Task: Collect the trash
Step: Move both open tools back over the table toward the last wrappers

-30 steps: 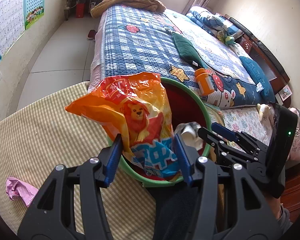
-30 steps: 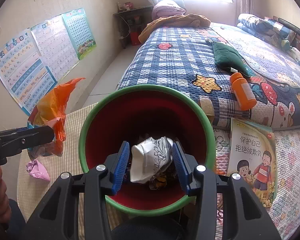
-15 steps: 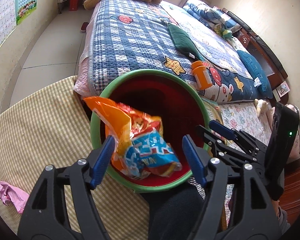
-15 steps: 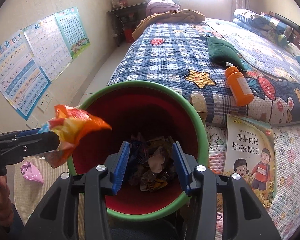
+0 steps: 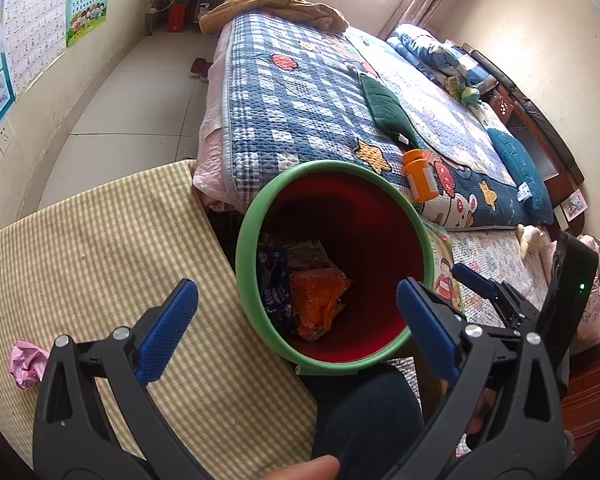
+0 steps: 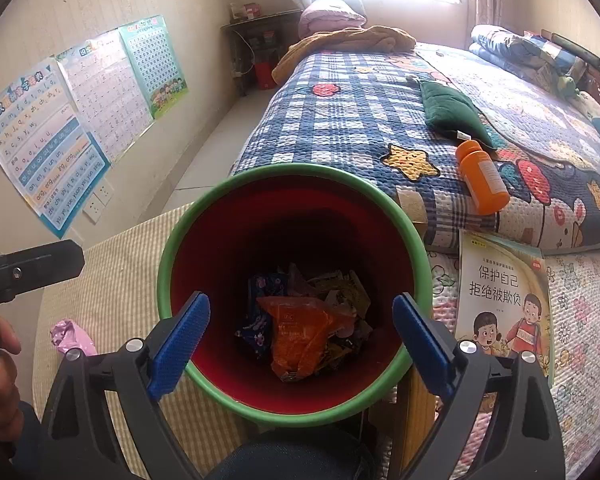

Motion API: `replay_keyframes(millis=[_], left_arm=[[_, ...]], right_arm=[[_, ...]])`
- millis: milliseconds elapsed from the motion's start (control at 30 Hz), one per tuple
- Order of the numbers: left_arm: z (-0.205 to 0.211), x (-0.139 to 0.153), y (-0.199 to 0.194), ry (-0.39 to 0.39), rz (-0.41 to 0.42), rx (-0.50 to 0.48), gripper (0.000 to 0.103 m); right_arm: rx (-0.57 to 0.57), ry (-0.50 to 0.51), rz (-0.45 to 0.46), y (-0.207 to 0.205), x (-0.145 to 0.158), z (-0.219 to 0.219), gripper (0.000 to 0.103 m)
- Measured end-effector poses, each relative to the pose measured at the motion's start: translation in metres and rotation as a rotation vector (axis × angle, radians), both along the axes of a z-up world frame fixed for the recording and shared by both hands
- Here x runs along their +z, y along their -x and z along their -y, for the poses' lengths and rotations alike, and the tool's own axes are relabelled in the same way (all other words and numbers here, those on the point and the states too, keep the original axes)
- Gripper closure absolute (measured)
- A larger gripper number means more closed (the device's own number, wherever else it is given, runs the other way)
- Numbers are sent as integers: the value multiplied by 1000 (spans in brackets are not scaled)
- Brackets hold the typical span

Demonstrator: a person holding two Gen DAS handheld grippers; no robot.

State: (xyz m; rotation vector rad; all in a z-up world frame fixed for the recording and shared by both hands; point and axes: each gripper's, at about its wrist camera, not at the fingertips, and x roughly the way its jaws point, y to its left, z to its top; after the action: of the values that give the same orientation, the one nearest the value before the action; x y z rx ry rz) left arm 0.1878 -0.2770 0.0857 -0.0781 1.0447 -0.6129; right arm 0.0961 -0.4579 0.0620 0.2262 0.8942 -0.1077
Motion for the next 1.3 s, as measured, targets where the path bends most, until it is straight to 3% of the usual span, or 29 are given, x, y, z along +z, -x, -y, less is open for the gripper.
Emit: replay_keyframes(millis=[400,1067,1300], left_arm=[[-84,2,26,-9,2,135,6],[-228,-31,80,-49,-74,395,6],[-253,-46,98,-62,-107,426,6]], right_arm=[[108,15,5,3,11,-60,7],[359,16,-14,-6,2,-188,7],[418,21,-33,-2,-5,-220,7]])
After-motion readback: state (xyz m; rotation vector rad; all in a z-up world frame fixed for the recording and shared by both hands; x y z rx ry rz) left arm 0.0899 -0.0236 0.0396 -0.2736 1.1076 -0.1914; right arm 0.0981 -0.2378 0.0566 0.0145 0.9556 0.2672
